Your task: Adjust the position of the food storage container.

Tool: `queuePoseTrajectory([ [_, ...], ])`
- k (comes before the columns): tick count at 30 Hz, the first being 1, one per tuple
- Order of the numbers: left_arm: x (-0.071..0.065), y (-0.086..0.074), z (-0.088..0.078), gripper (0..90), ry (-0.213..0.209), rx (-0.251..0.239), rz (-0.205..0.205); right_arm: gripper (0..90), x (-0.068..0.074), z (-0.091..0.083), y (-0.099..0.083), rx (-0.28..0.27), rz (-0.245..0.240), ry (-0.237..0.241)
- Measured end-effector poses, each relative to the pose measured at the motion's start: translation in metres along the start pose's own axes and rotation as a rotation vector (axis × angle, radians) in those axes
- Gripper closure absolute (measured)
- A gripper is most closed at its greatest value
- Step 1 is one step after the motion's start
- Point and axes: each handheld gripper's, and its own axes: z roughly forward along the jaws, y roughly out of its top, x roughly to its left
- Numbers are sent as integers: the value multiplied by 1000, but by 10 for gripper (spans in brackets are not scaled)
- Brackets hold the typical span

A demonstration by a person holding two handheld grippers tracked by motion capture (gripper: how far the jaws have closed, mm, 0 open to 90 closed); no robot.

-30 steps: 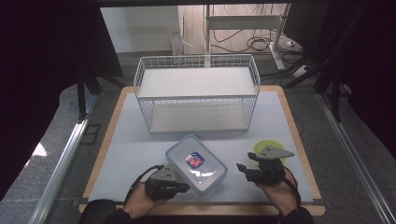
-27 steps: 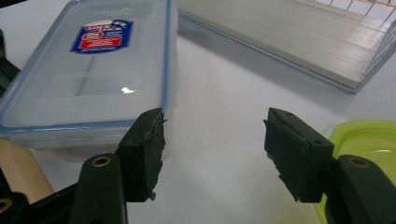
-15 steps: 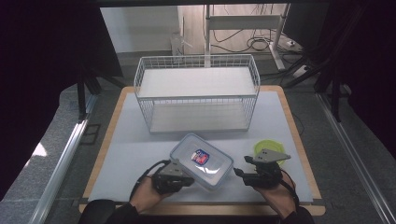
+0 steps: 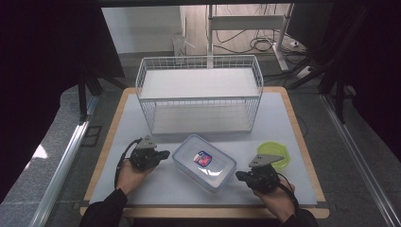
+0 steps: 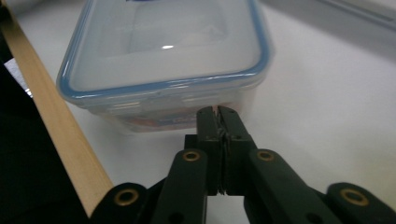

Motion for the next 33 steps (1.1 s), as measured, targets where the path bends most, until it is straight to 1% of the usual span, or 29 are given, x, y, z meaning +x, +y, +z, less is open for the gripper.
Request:
queuePoseTrajectory([
  [1, 0, 0, 0, 869, 0, 0, 0, 899, 0, 0, 0, 0, 0, 0],
  [2, 5, 4, 6, 868, -22, -10, -11, 897, 2, 4, 0, 17, -7, 6],
  [4, 7, 6, 10, 869, -73, -21, -30, 891, 5, 8, 2, 27, -14, -6],
  [5, 7, 6, 10, 869, -73, -21, -30, 891, 5, 8, 2, 27, -14, -6],
  [6, 6, 6, 12, 883, -98, -18, -36, 891, 4, 12, 3, 38, -19, -24],
  [7, 5, 6, 13, 883, -90, -11, -32, 891, 4, 12, 3, 38, -19, -24],
  [8, 5, 5, 13, 896, -100, -2, -52, 891, 0, 14, 4, 36, -3, -29],
  [9, 6, 5, 13, 899, -106, -4, -66, 891, -3, 15, 5, 28, 8, -36],
  [10, 6, 4, 12, 900, -105, 1, -70, 893, -5, 15, 6, 27, 15, -49],
  [11, 6, 4, 12, 900, -105, 1, -70, 893, -5, 15, 6, 27, 15, -49],
  [12, 6, 4, 10, 900, -103, 6, -87, 899, -8, 19, 11, 24, 11, -84],
  [13, 5, 3, 9, 900, -104, 6, -94, 899, -10, 20, 13, 24, 13, -101],
  [15, 5, 1, 6, 900, -110, 12, -101, 899, -12, 24, 16, 17, 14, -126],
  [17, 4, 0, 5, 900, -108, 13, -103, 899, -13, 26, 17, 20, 11, -133],
  [18, 3, -2, 3, 900, -105, 19, -106, 900, -16, 30, 20, 18, 11, -146],
  [21, 1, -4, 0, 900, -102, 23, -106, 900, -19, 32, 23, 21, 13, -154],
  [22, -2, -6, -2, 900, -104, 46, -95, 900, -21, 37, 27, 22, 17, -168],
  [23, -2, -6, -2, 900, -104, 46, -95, 900, -21, 37, 27, 22, 17, -168],
  [24, -8, -9, 0, 900, -85, 79, -66, 900, -24, 41, 31, 24, 21, -165],
  [25, -8, -9, 0, 900, -85, 79, -66, 900, -24, 41, 31, 24, 21, -165],
  [26, -13, -10, -3, 900, -82, 98, -52, 900, -25, 46, 36, 27, 12, -181],
  [27, -15, -11, -3, 894, -80, 102, -36, 900, -26, 48, 38, 29, 12, -178],
  [28, -18, -11, -4, 899, -68, 100, -29, 900, -28, 49, 39, 23, 21, -167],
  [30, -20, -11, -6, 899, -58, 107, -21, 900, -29, 54, 42, 27, 20, -168],
  [33, -21, -12, -7, 899, -58, 106, -22, 900, -30, 57, 46, 27, 13, -175],
])
